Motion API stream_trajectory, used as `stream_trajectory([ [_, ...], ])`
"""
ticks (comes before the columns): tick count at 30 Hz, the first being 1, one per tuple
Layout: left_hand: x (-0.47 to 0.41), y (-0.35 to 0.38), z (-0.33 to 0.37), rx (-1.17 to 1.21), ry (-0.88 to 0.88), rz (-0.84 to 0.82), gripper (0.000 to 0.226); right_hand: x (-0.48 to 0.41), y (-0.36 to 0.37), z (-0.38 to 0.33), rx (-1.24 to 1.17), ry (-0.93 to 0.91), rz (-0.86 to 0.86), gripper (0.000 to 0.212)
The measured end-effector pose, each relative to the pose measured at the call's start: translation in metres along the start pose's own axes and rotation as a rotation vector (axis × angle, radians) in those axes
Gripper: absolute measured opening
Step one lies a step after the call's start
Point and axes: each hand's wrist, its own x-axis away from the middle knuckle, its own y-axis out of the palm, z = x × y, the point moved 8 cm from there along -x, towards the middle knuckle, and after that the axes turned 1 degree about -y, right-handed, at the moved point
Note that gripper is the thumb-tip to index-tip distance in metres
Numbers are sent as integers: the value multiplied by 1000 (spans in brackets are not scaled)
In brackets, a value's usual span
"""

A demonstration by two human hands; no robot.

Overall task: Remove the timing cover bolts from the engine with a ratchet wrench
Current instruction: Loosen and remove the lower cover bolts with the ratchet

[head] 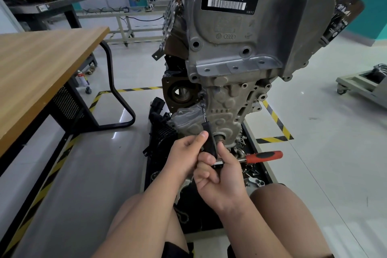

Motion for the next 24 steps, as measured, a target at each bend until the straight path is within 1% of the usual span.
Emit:
stream_trajectory([
  [2, 0, 0, -1, -34, 16, -5, 44, 4, -3, -5, 184, -19, 24, 33],
  [5, -2, -10, -5, -89, 0, 46, 54, 10, -19, -7, 576, -66, 131, 19],
  [6, -4, -15, -8, -111, -15, 68, 55, 10, -24, -6, 672, -85, 164, 17],
  [8, -8, -25, -13, -170, -41, 100, 55, 8, -29, -2, 770, -100, 195, 15],
  [11, -12, -37, -24, -256, -89, 127, 56, 1, -29, 3, 830, -60, 213, 12],
  [13, -13, -42, -29, -268, -109, 138, 57, -4, -30, 6, 848, -49, 219, 12],
  [18, -18, -43, -26, -269, -75, 86, 57, -13, -33, 7, 875, -119, 226, 17],
  [24, -23, -42, -24, -279, -32, 63, 54, -16, -36, 8, 888, -156, 226, 14],
])
